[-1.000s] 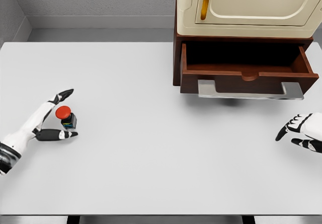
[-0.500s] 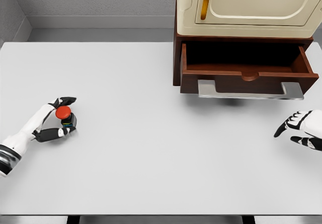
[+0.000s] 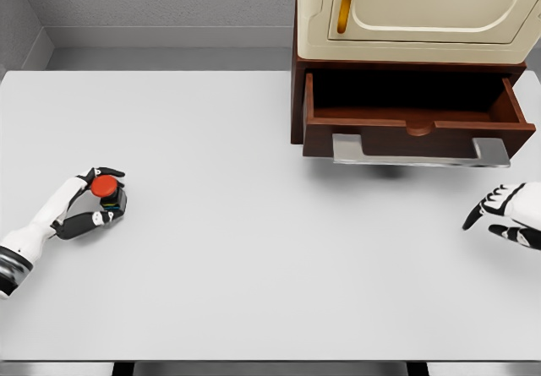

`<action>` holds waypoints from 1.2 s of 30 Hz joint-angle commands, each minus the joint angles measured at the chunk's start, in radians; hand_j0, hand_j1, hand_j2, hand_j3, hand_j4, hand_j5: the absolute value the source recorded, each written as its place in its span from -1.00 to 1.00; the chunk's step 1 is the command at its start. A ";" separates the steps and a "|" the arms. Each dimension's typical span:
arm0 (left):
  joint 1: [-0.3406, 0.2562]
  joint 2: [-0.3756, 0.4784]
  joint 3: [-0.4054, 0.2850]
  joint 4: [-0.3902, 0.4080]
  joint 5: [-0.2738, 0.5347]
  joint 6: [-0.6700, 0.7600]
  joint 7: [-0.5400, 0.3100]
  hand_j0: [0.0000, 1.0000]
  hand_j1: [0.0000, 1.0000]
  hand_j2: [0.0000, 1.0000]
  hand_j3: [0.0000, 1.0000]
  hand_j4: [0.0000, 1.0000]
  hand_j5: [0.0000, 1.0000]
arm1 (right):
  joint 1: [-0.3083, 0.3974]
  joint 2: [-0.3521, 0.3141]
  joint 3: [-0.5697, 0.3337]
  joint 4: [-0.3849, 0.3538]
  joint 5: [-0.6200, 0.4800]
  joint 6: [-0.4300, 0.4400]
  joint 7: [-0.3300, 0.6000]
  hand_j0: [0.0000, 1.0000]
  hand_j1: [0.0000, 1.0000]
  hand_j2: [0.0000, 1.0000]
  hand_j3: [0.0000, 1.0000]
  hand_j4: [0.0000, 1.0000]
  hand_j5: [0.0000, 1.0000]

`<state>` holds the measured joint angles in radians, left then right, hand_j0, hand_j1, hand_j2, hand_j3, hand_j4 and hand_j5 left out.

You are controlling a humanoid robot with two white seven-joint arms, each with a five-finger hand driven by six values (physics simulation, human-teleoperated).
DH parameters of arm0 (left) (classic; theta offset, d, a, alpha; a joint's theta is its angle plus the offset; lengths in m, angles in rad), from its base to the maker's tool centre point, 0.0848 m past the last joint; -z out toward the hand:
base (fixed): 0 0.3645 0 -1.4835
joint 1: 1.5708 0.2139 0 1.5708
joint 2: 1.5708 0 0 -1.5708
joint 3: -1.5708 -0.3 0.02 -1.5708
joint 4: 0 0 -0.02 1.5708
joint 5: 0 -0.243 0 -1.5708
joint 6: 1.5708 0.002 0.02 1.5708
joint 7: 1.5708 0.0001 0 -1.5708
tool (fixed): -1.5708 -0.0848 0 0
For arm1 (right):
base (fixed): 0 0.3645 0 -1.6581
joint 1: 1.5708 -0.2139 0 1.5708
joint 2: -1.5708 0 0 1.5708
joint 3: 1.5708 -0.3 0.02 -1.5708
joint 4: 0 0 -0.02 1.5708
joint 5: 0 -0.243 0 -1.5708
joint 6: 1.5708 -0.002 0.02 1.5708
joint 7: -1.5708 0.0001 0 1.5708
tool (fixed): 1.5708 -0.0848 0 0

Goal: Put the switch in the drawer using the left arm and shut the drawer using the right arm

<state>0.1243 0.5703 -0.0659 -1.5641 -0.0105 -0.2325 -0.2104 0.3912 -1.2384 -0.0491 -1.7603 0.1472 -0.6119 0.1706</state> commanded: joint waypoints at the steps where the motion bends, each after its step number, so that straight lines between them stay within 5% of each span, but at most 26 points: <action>1: -0.002 0.000 0.000 -0.002 -0.003 -0.001 -0.001 -0.22 -0.22 -0.22 -0.22 -0.22 -0.22 | 0.000 -0.001 -0.003 0.005 -0.006 0.001 0.000 0.05 0.05 0.05 0.05 0.05 0.05; 15: -0.084 -0.026 -0.006 -0.091 -0.014 0.012 -0.012 -0.22 -0.22 -0.22 -0.22 -0.22 -0.22 | 0.000 -0.007 0.003 0.008 0.051 0.001 0.003 0.07 0.07 0.07 0.07 0.07 0.07; 28: -0.247 -0.029 -0.137 -0.131 -0.009 0.068 -0.012 -0.22 -0.22 -0.22 -0.22 -0.22 -0.22 | 0.009 0.002 0.066 -0.004 0.150 0.001 0.003 0.02 0.02 0.02 0.02 0.02 0.02; 36: -0.336 -0.029 -0.204 -0.134 -0.011 0.079 -0.012 -0.22 -0.22 -0.22 -0.22 -0.22 -0.22 | -0.031 0.111 0.068 -0.005 0.167 0.001 0.001 0.02 0.02 0.02 0.02 0.02 0.02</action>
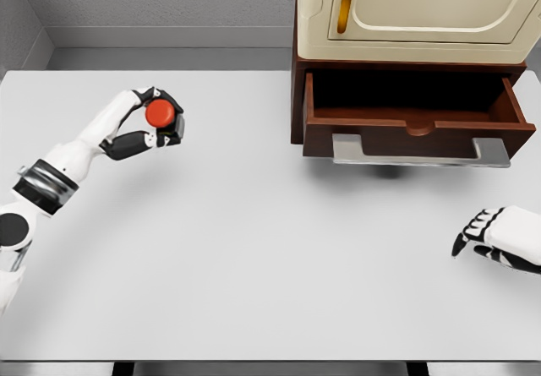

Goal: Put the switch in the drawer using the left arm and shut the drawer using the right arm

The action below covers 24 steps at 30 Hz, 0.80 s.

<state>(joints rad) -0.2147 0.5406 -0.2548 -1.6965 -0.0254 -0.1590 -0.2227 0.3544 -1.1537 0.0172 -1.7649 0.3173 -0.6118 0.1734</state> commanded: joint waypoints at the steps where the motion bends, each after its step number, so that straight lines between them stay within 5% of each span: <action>1: -0.003 -0.001 -0.017 -0.003 0.004 0.024 0.000 -0.22 -0.22 -0.22 -0.22 -0.22 -0.22 | -0.003 0.046 0.001 -0.001 -0.003 0.001 -0.002 0.02 0.02 0.02 0.02 0.02 0.02; 15: -0.110 -0.062 -0.098 0.001 0.002 0.026 0.000 -0.22 -0.22 -0.22 -0.22 -0.22 -0.22 | -0.034 0.146 0.001 -0.001 -0.012 0.001 -0.009 0.02 0.02 0.02 0.02 0.02 0.02; 24: -0.195 -0.093 -0.167 0.009 0.001 0.026 0.000 -0.22 -0.22 -0.22 -0.22 -0.22 -0.22 | -0.032 0.150 0.001 -0.001 -0.020 0.001 -0.009 0.02 0.02 0.02 0.02 0.02 0.02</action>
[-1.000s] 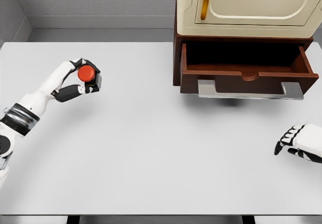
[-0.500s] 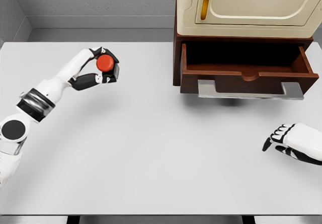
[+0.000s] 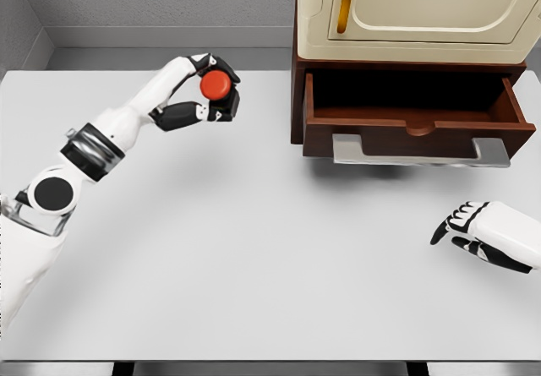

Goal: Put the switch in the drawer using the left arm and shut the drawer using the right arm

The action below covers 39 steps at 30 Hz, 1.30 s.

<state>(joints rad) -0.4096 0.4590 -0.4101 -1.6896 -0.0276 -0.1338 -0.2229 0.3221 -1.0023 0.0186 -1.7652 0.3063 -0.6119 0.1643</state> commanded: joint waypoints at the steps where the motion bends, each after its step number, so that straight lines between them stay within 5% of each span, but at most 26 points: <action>1: -0.002 -0.017 -0.013 0.004 0.003 0.000 0.000 -0.22 -0.22 -0.22 -0.22 -0.22 -0.22 | 0.000 -0.002 0.000 0.000 -0.009 0.001 0.000 0.02 0.02 0.02 0.02 0.02 0.02; 13: -0.064 -0.063 -0.065 0.005 -0.009 0.000 0.000 -0.22 -0.22 -0.22 -0.22 -0.22 -0.22 | 0.002 -0.015 -0.005 0.000 -0.009 0.001 0.000 0.02 0.02 0.02 0.02 0.02 0.02; 32: -0.129 -0.186 -0.076 0.007 -0.310 0.000 0.000 -0.28 -0.28 -0.28 -0.28 -0.28 -0.28 | -0.002 -0.153 -0.015 0.000 -0.088 0.001 0.001 0.06 0.06 0.06 0.06 0.06 0.06; 39: -0.133 -0.217 -0.079 0.005 -0.463 -0.003 0.000 -0.28 -0.28 -0.28 -0.28 -0.28 -0.28 | 0.002 -0.157 -0.012 0.001 -0.090 0.001 0.001 0.05 0.05 0.05 0.05 0.05 0.05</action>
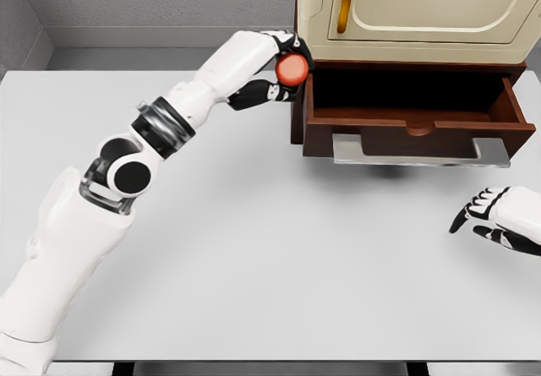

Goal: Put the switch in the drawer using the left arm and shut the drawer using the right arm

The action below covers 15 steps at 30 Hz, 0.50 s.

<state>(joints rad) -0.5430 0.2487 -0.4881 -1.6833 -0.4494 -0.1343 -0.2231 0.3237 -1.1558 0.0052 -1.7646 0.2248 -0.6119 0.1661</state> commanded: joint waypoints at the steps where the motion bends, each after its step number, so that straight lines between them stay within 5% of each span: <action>1: 0.000 -0.006 -0.001 -0.003 -0.045 -0.002 0.001 -0.28 -0.28 -0.28 -0.28 -0.28 -0.28 | 0.000 -0.004 0.001 -0.001 -0.009 0.001 0.000 0.05 0.05 0.05 0.05 0.05 0.05; 15: -0.034 -0.052 -0.026 -0.015 -0.229 -0.002 0.001 -0.28 -0.28 -0.28 -0.28 -0.28 -0.28 | 0.002 -0.033 0.004 0.004 -0.025 0.001 0.000 0.05 0.05 0.05 0.05 0.05 0.05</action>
<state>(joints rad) -0.5768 0.1996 -0.5137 -1.6953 -0.6526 -0.1362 -0.2233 0.3237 -1.1868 0.0099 -1.7620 0.2070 -0.6119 0.1660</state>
